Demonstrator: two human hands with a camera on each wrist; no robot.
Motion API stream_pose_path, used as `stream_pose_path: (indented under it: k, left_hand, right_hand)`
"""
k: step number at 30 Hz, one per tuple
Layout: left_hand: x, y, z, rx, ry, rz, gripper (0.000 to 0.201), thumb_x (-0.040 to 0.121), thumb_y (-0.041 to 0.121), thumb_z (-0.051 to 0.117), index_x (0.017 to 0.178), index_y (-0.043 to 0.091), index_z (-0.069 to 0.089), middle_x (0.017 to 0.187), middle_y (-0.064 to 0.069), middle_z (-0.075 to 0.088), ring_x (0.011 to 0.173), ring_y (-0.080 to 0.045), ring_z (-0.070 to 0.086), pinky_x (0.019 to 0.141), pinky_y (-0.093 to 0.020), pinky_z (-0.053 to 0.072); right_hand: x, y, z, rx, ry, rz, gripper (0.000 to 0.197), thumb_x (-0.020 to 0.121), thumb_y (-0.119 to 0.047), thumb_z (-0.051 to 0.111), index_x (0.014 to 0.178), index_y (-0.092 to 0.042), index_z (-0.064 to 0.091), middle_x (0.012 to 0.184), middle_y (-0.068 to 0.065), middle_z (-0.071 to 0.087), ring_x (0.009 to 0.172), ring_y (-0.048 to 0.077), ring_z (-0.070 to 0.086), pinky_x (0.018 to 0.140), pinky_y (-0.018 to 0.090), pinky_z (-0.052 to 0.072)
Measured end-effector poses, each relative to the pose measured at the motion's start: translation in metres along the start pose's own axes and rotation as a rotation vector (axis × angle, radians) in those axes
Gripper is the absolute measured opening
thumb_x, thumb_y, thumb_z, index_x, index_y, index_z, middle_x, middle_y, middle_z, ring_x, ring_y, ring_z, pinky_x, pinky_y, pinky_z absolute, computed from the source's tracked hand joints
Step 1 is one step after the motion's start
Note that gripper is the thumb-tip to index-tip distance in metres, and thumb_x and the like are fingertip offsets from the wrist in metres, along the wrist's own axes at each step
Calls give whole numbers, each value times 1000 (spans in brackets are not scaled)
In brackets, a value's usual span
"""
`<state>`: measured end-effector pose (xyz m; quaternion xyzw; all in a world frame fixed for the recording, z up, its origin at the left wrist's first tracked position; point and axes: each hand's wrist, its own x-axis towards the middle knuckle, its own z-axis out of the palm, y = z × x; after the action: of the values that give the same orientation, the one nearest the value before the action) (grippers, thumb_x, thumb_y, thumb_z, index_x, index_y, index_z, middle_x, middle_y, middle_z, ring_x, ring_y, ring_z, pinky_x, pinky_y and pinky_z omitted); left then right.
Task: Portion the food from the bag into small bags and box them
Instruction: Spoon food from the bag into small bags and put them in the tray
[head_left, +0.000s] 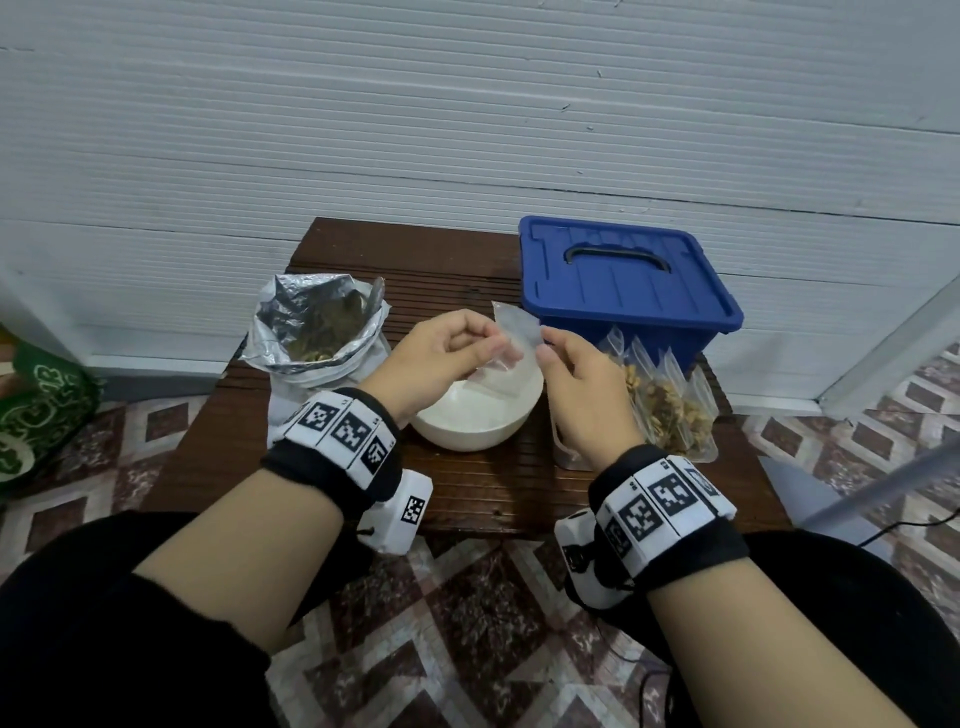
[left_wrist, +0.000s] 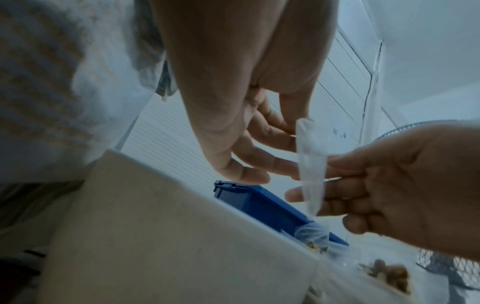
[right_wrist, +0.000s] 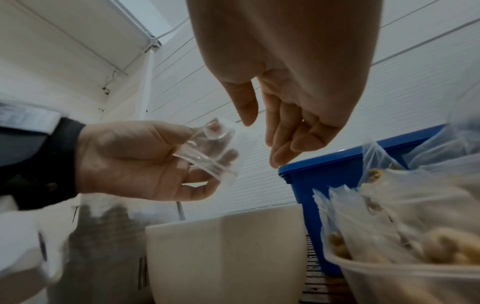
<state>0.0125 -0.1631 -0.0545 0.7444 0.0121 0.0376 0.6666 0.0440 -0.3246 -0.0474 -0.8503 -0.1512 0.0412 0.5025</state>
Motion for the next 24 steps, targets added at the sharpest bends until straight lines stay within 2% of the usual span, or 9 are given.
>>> stream_pose_path:
  k: [2,6,8,10,13,17,20,22,24]
  left_hand:
    - [-2,1,0,-49,-44,-19,7,94,17,58,96,12,60,91,-1,74,89,-11,67,71,-16,48]
    - [-4,4,0,-186,-11,-122,20,90,31,56,95,13,62,98,-16,70,91,-21,65,83,-31,50]
    - [-6,7,-1,-233,-38,-197,33,82,37,58,100,9,63,88,-8,72,82,-16,69,78,-26,54]
    - [-7,7,-1,-176,-89,-200,33,81,23,67,106,2,64,86,-5,74,77,-12,69,72,-21,55]
    - [-7,4,1,-185,10,-185,23,80,2,71,102,-1,66,80,-4,74,72,-11,69,69,-18,55]
    - [-6,3,-1,-224,152,-149,16,80,2,72,94,8,67,77,0,73,71,-8,69,69,-17,55]
    - [-8,4,0,-232,145,-155,26,80,4,72,104,7,65,84,-8,73,74,-9,69,71,-18,55]
    - [-8,5,1,-247,139,-183,35,79,5,73,112,7,61,94,-16,72,82,-14,70,73,-20,56]
    - [-6,2,0,-181,141,-199,54,77,10,77,125,9,54,107,-14,71,98,-18,68,82,-24,55]
  right_hand:
    - [1,0,0,138,-27,48,36,97,-22,52,132,-16,52,100,-7,64,97,7,58,93,25,45]
    - [1,-1,-1,298,34,57,34,92,-10,59,123,-18,52,82,0,68,75,3,61,76,13,47]
    - [3,-1,-5,318,79,40,34,90,-8,61,122,-18,53,79,0,67,73,6,62,74,15,49]
    - [2,-3,-6,328,87,25,34,90,-10,62,122,-18,54,78,-1,66,72,4,62,71,12,49]
    - [0,-5,-6,370,73,58,34,90,-17,64,122,-18,52,74,-5,67,66,-3,62,78,20,50]
    - [-1,-6,-4,421,-30,116,44,87,-15,67,127,-16,47,82,6,71,67,1,65,72,20,47]
    - [0,-5,-5,414,-36,109,45,87,-7,65,127,-16,47,75,3,68,63,-1,63,68,17,48]
    - [0,-4,-7,388,-15,87,44,88,-7,64,127,-16,46,74,2,67,60,-3,61,74,20,49]
    - [1,-1,-11,311,6,48,45,88,-8,64,128,-18,45,77,4,67,66,0,63,82,24,50]
